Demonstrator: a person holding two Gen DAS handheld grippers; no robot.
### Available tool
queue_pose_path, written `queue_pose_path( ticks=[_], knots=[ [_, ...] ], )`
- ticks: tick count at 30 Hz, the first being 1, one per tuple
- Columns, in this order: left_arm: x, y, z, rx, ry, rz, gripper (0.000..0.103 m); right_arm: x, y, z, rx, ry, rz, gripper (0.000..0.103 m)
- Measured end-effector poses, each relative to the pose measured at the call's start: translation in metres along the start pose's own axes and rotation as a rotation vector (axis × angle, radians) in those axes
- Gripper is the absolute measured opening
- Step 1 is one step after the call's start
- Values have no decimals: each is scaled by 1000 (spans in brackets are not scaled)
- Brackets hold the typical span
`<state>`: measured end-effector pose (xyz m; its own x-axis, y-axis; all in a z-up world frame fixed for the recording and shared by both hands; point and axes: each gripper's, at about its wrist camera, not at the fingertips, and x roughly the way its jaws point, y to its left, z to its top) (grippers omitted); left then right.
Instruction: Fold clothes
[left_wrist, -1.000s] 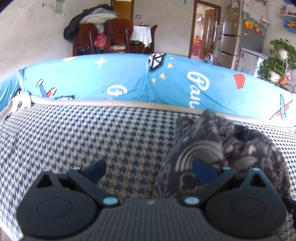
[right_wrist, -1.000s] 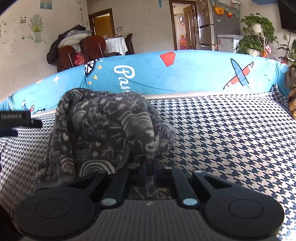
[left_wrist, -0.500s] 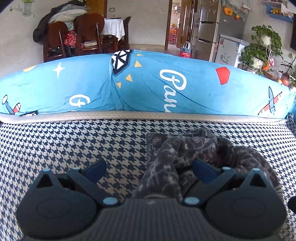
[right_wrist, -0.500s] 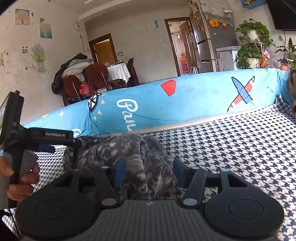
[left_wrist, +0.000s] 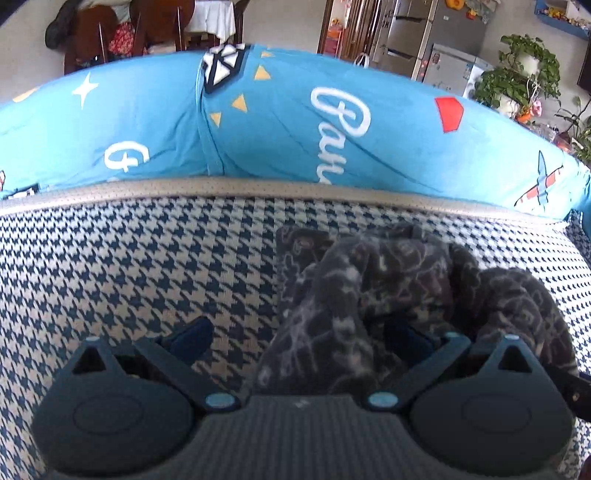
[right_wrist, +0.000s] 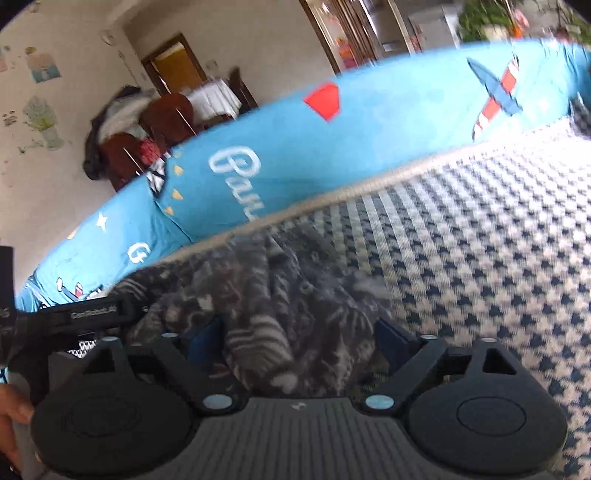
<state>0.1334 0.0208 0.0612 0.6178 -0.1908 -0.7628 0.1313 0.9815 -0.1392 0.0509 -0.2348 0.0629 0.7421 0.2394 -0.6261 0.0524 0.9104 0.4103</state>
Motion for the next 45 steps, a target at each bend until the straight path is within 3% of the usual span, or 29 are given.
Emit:
queue_pose_path(
  ticks=[5, 8, 12, 27, 33, 45],
  knots=[
    [5, -9, -12, 64, 28, -2, 103, 24, -7, -8, 36, 104, -6, 96],
    [1, -13, -19, 109, 16, 21, 103, 35, -10, -10, 56, 124, 5, 98],
    [-3, -6, -24, 93, 27, 20, 103, 48, -10, -10, 58, 141, 42, 99],
    [-15, 26, -48, -24, 54, -34, 103, 79, 6, -5, -15, 136, 131, 103],
    [-16, 26, -46, -21, 36, -21, 103, 85, 16, -3, -28, 117, 157, 103],
    [-16, 20, -42, -41, 24, -53, 103, 82, 46, 9, -42, 77, 323, 103]
  ],
)
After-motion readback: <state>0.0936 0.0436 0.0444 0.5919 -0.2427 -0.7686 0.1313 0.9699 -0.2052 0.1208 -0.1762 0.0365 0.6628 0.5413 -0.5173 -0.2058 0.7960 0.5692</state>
